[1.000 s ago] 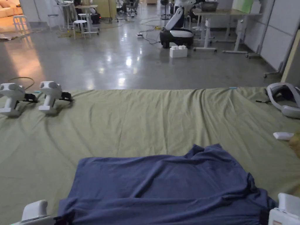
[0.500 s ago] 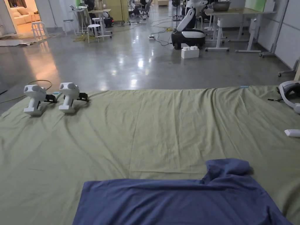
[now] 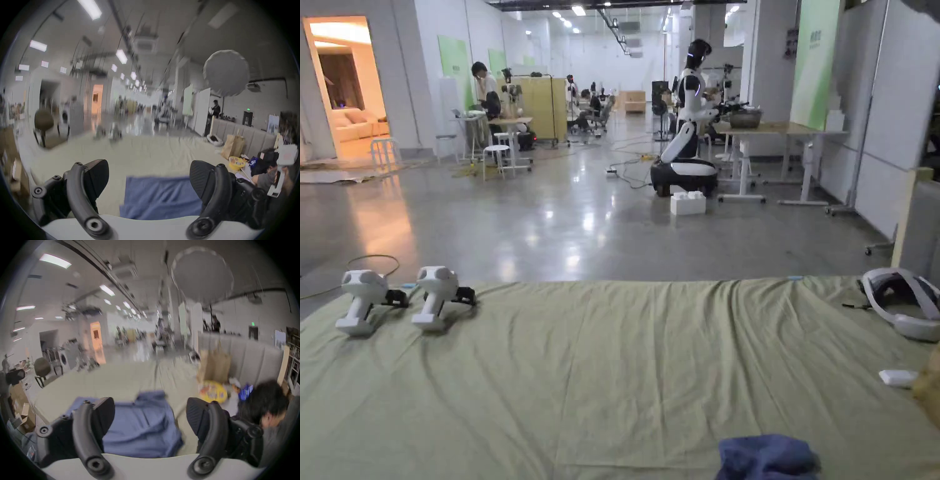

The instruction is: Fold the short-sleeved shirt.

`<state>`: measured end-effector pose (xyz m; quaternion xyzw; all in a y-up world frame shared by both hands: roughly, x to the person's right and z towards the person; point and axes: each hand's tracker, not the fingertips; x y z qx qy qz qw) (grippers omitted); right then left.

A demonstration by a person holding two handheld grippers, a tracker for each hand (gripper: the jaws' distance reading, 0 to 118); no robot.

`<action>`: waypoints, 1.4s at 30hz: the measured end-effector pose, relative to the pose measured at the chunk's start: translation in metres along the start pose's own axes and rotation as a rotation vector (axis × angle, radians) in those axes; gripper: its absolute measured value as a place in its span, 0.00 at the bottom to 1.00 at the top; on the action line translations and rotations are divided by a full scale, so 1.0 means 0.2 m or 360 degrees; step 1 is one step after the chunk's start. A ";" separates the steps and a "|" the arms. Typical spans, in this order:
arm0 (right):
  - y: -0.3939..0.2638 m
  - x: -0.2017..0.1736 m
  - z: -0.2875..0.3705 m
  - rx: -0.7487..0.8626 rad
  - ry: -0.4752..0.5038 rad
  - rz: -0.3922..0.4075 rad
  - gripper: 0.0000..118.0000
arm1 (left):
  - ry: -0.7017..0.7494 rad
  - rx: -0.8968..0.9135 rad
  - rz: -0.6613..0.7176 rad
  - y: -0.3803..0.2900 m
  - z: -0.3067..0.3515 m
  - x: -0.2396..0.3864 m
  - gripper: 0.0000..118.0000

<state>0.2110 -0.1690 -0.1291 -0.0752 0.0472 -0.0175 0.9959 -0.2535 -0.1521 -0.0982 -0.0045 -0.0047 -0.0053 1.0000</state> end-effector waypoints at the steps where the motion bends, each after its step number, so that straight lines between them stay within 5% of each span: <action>1: 0.05 -0.03 0.03 0.0085 0.0031 -0.0008 0.86 | 0.0014 0.0078 -0.0099 0.06 0.04 0.05 0.94; 8: 0.20 -0.20 0.07 0.0259 0.0092 0.0030 0.88 | 0.0052 0.0143 -0.0140 0.24 0.12 0.18 0.92; 10: 0.20 -0.23 0.08 0.0282 0.0079 0.0071 0.61 | -0.0016 0.0093 -0.0097 0.25 0.13 0.18 0.67; 12: 0.21 -0.26 0.10 0.0270 0.0095 0.0095 0.17 | -0.0016 0.0082 -0.0067 0.24 0.14 0.17 0.25; 14: 0.20 -0.29 0.09 0.0253 0.0082 0.0105 0.10 | -0.0004 0.0074 -0.0029 0.23 0.13 0.17 0.16; 15: 0.20 -0.29 0.09 0.0252 0.0113 0.0111 0.06 | 0.0012 0.0088 -0.0020 0.22 0.15 0.17 0.02; 25: 0.17 -0.36 0.02 0.0265 0.0105 0.0147 0.03 | -0.0052 -0.0060 0.0084 0.16 -0.04 0.10 0.01; 36: -0.18 -0.24 -0.29 -0.0248 0.0053 0.0011 0.02 | -0.0055 -0.0997 0.0531 -0.72 -1.34 -0.32 0.01; 38: -0.20 -0.27 -0.30 -0.0161 -0.0061 0.0184 0.02 | 0.0039 -0.1026 0.0456 -0.84 -1.49 -0.35 0.01; 42: -0.15 -0.37 -0.37 -0.0106 -0.0024 0.0436 0.02 | 0.0003 -0.1073 0.0363 -0.93 -1.64 -0.34 0.02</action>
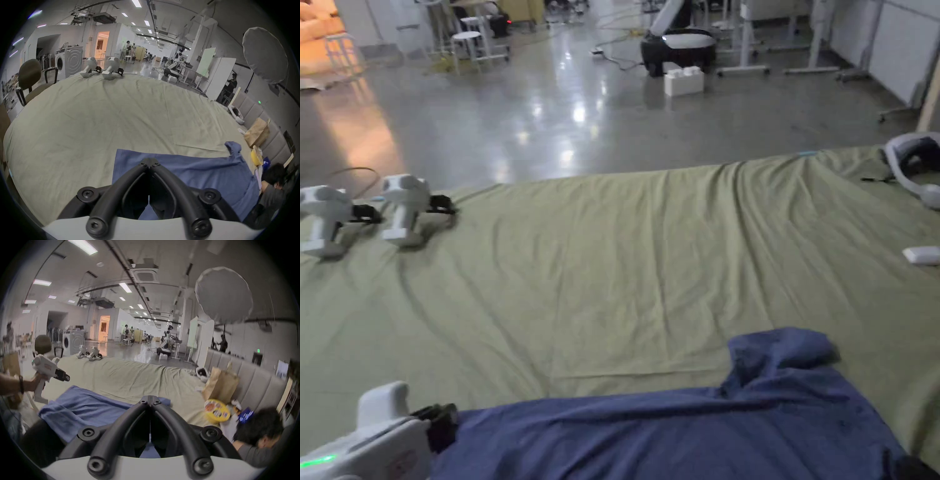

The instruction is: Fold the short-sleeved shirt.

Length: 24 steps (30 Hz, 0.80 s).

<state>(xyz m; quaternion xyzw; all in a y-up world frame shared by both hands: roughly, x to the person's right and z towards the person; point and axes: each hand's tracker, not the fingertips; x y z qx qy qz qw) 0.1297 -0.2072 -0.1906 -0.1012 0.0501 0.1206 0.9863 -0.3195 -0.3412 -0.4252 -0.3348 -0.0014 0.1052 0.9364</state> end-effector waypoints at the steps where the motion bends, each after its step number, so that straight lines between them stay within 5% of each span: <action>1: 0.00 -0.02 -0.03 0.0009 0.0018 0.0037 0.02 | 0.0102 0.0018 -0.0027 0.01 -0.04 0.00 0.03; 2: 0.01 -0.03 -0.06 0.0005 0.0019 0.0036 0.02 | 0.0151 -0.0002 -0.0010 0.03 -0.09 -0.01 0.03; 4: 0.02 -0.04 -0.11 -0.0018 0.0054 0.0014 0.02 | 0.0136 -0.0220 0.0093 0.06 -0.23 -0.05 0.81; 5: 0.02 -0.04 -0.13 -0.0032 0.0071 -0.0003 0.02 | 0.0093 -0.0217 0.0125 0.07 -0.23 -0.01 0.99; 8: -0.04 0.00 -0.17 -0.0078 0.0073 -0.0018 0.02 | 0.0110 -0.0356 0.0194 0.08 -0.35 0.01 0.96; 9: -0.06 0.00 -0.19 -0.0115 0.0075 -0.0020 0.02 | 0.0126 -0.0407 0.0197 0.07 -0.37 0.01 0.87; 12: -0.11 0.01 -0.20 -0.0207 0.0087 -0.0011 0.02 | 0.0270 -0.0394 0.0075 0.03 -0.38 0.09 0.09; 17: -0.20 0.10 -0.37 -0.0434 0.0142 -0.0096 0.02 | 0.0217 -0.0489 0.0089 0.01 -0.52 -0.05 0.08; 19: -0.25 0.25 -0.63 -0.0655 0.0015 -0.0171 0.05 | 0.0208 -0.0545 -0.0013 0.03 -0.54 -0.08 0.08; 20: -0.26 0.33 -0.76 -0.0768 0.0071 -0.0256 0.20 | 0.0205 -0.0560 -0.0018 0.03 -0.56 -0.09 0.08; 21: -0.30 0.44 -0.90 -0.0829 0.0124 -0.0420 0.50 | 0.0206 -0.0564 -0.0036 0.04 -0.54 -0.05 0.08; 22: -0.36 0.52 -1.07 -0.0924 0.0136 -0.0557 0.66 | 0.0207 -0.0569 -0.0062 0.03 -0.55 -0.05 0.08; 24: -0.45 0.64 -1.33 -0.1074 0.0103 -0.0626 0.74 | 0.0218 -0.0559 -0.0120 0.02 -0.56 -0.05 0.08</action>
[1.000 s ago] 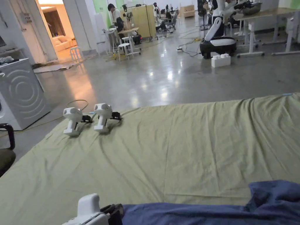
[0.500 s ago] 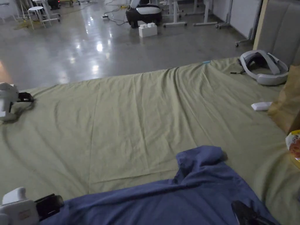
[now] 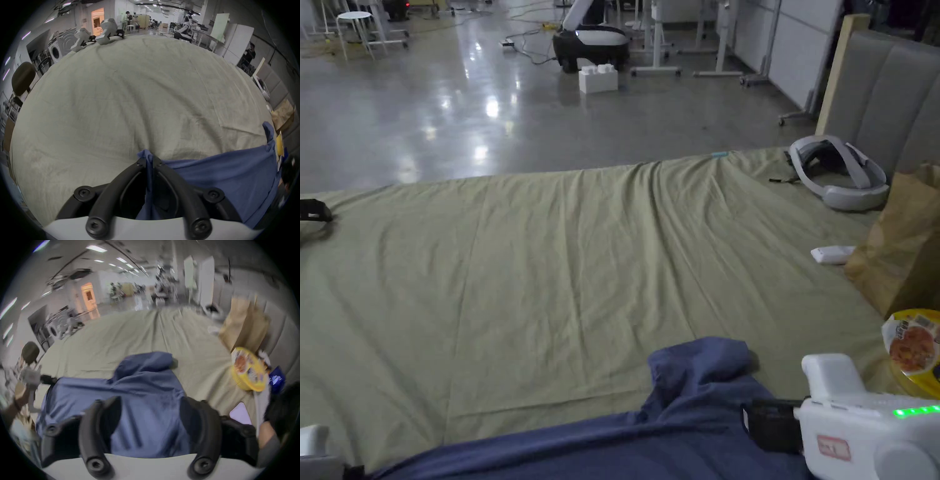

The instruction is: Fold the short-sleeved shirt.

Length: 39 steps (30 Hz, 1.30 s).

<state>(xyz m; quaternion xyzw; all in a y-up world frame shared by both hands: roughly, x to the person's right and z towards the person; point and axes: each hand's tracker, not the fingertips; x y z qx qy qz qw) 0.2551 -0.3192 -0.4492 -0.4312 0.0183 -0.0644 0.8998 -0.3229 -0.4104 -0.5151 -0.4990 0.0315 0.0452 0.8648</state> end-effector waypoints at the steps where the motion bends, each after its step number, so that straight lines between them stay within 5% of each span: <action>1: 0.04 0.04 -0.08 0.0016 -0.0018 -0.0028 0.75 | 0.0004 0.0004 0.0002 0.00 0.01 0.02 0.08; 4: 0.16 0.11 -0.38 -0.0197 -0.0064 -0.0008 0.84 | 0.0013 0.0009 -0.0020 -0.01 0.01 0.02 0.08; 8: 0.13 0.11 -0.62 -0.0466 -0.0209 0.0029 0.78 | 0.0000 0.0006 -0.0027 -0.01 0.02 0.02 0.08; 10: 0.10 0.02 -0.53 -0.0307 -0.0228 0.0112 0.71 | -0.0003 0.0020 -0.0022 -0.02 0.02 0.02 0.08; 13: 0.08 -0.01 -0.48 -0.0259 -0.0168 0.0210 0.29 | 0.0008 0.0041 -0.0034 -0.03 0.03 0.04 0.08; 15: 0.10 0.02 -0.47 -0.0259 -0.0115 0.0152 0.05 | -0.0031 0.0022 -0.0002 0.01 0.08 0.01 0.08; 18: 0.09 0.01 -0.24 -0.0095 0.0029 0.0053 0.04 | -0.0296 0.0216 0.0075 -0.02 0.31 -0.05 0.08; 27: -0.47 0.05 0.61 0.0111 0.0099 -0.0028 0.04 | -0.0416 0.0385 0.0143 -0.74 1.15 -0.17 0.08; 39: -0.93 0.13 0.57 0.0004 0.0031 -0.0065 0.04 | -0.0440 0.0232 0.0377 -1.20 0.94 -0.31 0.08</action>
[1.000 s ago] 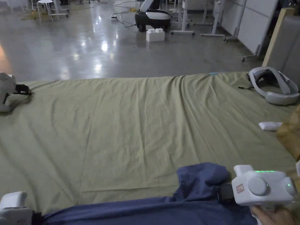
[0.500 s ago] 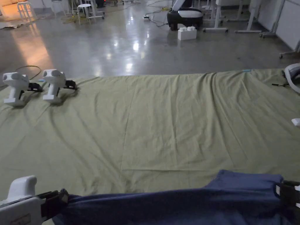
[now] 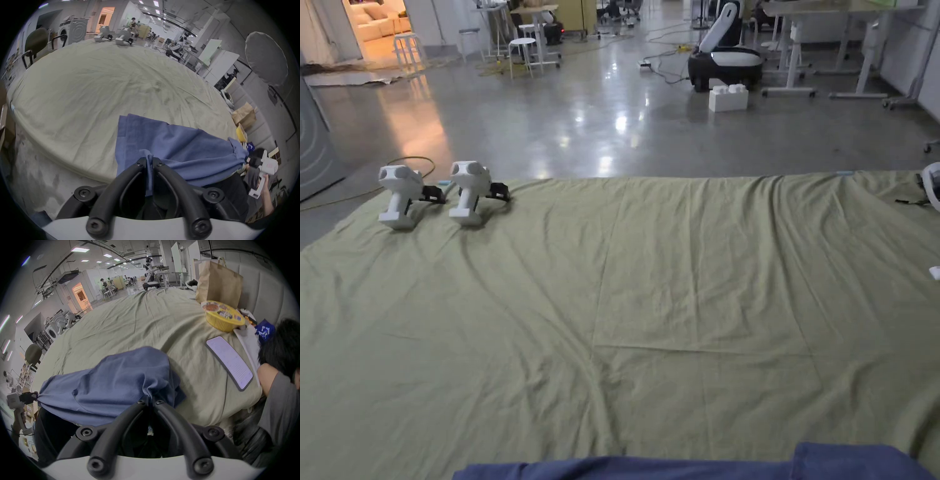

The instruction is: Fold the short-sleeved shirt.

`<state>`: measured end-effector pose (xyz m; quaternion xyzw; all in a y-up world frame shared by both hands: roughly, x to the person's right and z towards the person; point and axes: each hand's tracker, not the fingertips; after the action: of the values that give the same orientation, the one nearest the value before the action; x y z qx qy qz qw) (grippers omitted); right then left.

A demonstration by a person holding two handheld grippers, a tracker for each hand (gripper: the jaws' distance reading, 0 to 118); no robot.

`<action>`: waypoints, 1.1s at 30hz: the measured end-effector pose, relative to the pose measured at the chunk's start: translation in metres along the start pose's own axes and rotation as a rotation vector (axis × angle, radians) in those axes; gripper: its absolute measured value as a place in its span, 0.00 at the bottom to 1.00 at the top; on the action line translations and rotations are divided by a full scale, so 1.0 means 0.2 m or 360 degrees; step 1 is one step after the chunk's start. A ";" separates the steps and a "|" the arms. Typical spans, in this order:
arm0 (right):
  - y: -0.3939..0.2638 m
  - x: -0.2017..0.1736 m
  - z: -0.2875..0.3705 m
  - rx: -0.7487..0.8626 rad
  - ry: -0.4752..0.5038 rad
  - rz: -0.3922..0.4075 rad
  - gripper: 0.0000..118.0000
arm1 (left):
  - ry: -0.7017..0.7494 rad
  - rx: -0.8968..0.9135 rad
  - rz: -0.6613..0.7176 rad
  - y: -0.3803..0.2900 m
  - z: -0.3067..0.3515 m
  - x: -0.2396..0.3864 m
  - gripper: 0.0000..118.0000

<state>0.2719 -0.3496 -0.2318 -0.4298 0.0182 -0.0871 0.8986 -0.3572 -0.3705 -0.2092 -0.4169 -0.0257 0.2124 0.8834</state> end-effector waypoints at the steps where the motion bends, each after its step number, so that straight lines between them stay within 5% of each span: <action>1: -0.01 0.00 -0.01 0.0013 -0.0008 -0.0002 0.06 | -0.0004 0.0016 0.0029 0.01 -0.01 -0.02 0.11; 2: -0.02 -0.01 -0.02 0.0023 -0.0023 -0.0006 0.15 | 0.0012 0.0014 0.0038 0.00 0.00 0.00 0.30; 3: -0.02 0.00 -0.01 0.0046 -0.0042 -0.0029 0.41 | 0.0038 0.0018 0.0037 0.01 0.02 0.01 0.76; 4: -0.02 0.01 0.02 0.0085 -0.0035 -0.0081 0.60 | 0.0106 0.0092 -0.0035 0.03 0.06 0.02 0.93; 7: 0.03 -0.01 0.24 0.0319 0.0019 -0.0140 0.68 | 0.0105 0.0499 -0.0261 0.07 0.32 0.18 0.94; 11: 0.07 -0.21 0.65 0.0861 0.0029 0.0154 0.75 | 0.0129 0.1084 -0.0525 0.08 0.75 0.47 0.94; 14: 0.08 -0.38 0.90 0.1163 0.0013 0.0269 0.88 | 0.0165 0.1245 -0.0640 0.07 0.99 0.69 0.94; 19: 0.14 -0.57 1.08 0.1353 0.0031 0.0355 0.89 | 0.0272 0.1481 -0.0813 -0.05 1.18 0.89 0.94; 22: 0.14 -0.65 1.13 0.1403 0.0061 0.0405 0.82 | 0.0137 0.1445 -0.0796 -0.07 1.20 0.95 0.92; 23: 0.13 -0.65 1.12 0.1402 0.0077 0.0427 0.68 | 0.0076 0.1411 -0.0798 -0.08 1.20 0.98 0.88; 24: 0.13 -0.67 1.13 0.1405 0.0095 0.0437 0.34 | 0.0069 0.1405 -0.0795 -0.09 1.19 0.98 0.73; 25: 0.13 -0.69 1.14 0.1399 0.0103 0.0452 0.11 | 0.0063 0.1392 -0.0799 -0.09 1.18 0.99 0.56; 27: 0.13 -0.73 1.13 0.1375 0.0108 0.0471 0.06 | 0.0062 0.1338 -0.0815 -0.07 1.19 1.04 0.04; 33: 0.07 -0.81 1.14 0.1449 0.0107 0.0566 0.04 | -0.0013 0.1373 -0.0821 -0.08 1.22 1.08 0.01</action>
<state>0.1383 -0.1381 -0.1055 0.0195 0.0803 0.0548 0.9951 -0.2103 -0.1163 -0.0664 0.0069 -0.0412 -0.0199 0.9989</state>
